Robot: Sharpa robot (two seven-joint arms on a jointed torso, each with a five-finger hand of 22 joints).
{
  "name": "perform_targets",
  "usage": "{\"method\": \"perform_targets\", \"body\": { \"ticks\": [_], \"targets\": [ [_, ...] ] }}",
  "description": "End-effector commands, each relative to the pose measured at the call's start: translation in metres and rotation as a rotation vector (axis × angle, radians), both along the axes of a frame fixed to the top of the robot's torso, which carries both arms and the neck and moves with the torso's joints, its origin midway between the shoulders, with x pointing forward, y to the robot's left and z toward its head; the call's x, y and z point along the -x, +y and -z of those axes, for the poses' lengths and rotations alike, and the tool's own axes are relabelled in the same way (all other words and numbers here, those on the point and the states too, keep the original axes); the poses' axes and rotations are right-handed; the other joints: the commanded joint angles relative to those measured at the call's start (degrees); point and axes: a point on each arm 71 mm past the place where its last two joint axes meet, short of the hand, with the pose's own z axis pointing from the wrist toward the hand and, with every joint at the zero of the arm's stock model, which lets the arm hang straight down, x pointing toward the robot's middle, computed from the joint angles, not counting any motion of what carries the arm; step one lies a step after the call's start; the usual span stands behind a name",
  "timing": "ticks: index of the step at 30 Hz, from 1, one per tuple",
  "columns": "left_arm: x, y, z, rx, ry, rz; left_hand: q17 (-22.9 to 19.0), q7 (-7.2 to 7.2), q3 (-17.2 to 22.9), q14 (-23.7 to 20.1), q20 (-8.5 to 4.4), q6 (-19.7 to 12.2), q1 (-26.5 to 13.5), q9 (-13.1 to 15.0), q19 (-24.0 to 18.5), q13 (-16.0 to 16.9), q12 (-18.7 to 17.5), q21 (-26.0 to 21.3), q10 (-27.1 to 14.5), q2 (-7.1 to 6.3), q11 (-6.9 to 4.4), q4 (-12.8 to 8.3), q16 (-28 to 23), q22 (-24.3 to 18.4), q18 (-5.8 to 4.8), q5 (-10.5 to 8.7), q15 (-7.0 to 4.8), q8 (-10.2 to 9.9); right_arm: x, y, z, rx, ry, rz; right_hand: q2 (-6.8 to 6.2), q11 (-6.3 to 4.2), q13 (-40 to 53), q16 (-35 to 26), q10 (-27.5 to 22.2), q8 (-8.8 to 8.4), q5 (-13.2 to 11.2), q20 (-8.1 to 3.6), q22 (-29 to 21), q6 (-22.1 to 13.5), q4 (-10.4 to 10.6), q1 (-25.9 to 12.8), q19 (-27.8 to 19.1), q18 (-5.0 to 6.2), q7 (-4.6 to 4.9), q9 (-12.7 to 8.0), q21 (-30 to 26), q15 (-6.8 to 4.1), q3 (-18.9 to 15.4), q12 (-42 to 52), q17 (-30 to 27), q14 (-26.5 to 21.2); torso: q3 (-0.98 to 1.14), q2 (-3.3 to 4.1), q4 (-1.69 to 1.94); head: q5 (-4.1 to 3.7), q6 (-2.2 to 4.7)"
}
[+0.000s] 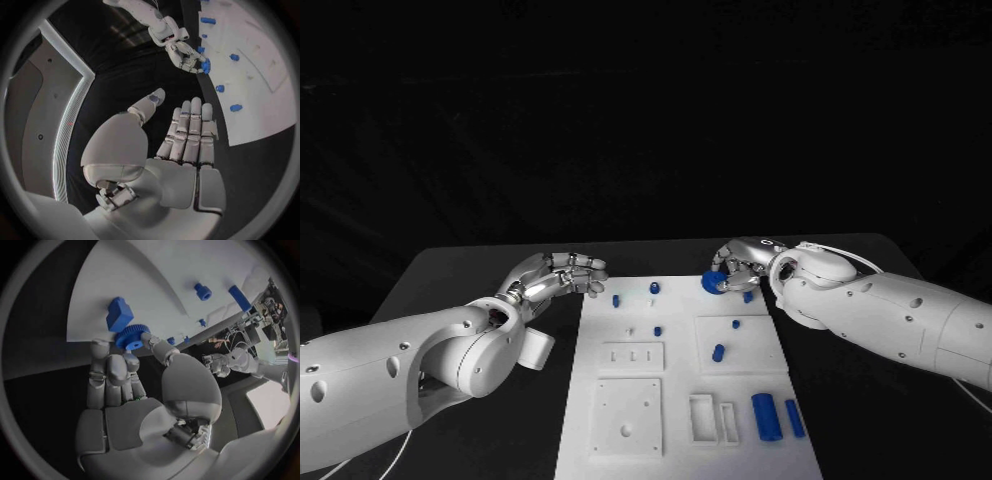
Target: Assemble the parts on the task board
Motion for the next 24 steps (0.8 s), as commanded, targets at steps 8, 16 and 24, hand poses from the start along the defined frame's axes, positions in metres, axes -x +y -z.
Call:
{"method": "perform_targets", "body": {
  "ticks": [8, 16, 24],
  "targets": [
    [0.001, -0.002, -0.001, 0.004, -0.008, 0.018, -0.1, 0.42, 0.2, -0.3, 0.22, -0.5, -0.3, -0.1, -0.4, 0.0, -0.3, -0.2, -0.3, 0.28, 0.01, -0.1, -0.2, 0.5, 0.62, 0.29, -0.02, 0.1, 0.006, 0.003, 0.018, 0.124, 0.021, -0.02, 0.13, -1.4, -0.4, -0.2, 0.7, 2.02, -6.7, -0.03, 1.2, 6.8, 2.5, 0.1, -0.4, 2.69, 0.32, 0.9, 0.9, -1.47, 5.7, 0.1, 0.4, 0.2, -0.02, 0.0, 0.0, -0.04, 0.02],
    [0.001, -0.001, -0.001, 0.004, -0.008, 0.017, -0.1, 0.42, 0.3, -0.3, 0.23, -0.5, -0.2, -0.1, -0.4, 0.0, -0.3, -0.2, -0.3, 0.28, 0.01, -0.1, -0.2, 0.6, 0.64, 0.3, -0.01, 0.1, 0.009, 0.008, 0.014, 0.119, -0.032, -0.025, -0.44, -1.82, -0.1, -0.2, 1.4, 2.51, -8.7, -0.12, 1.2, 7.9, 3.0, -0.6, -0.4, 2.69, -0.12, 1.4, 1.4, -1.89, 6.3, 0.3, 0.9, 0.5, -0.05, 0.0, 0.02, -0.13, 0.15],
    [0.001, -0.001, -0.001, 0.004, -0.009, 0.015, -0.1, 0.43, 0.2, -0.3, 0.25, -0.5, -0.3, -0.1, -0.4, 0.0, -0.3, -0.2, -0.3, 0.29, 0.02, -0.1, -0.3, 0.6, 0.65, 0.29, 0.0, 0.1, 0.019, 0.014, 0.003, 0.068, -0.143, -0.013, -1.89, -2.12, 0.1, 0.0, 1.9, 2.73, -9.6, -0.34, 1.2, 8.5, 5.0, -3.0, -0.1, 2.69, -0.43, 1.8, 1.8, -2.19, 5.3, 0.4, 1.5, 0.8, -0.04, 0.03, 0.0, -0.11, 0.36]
  ]
}}
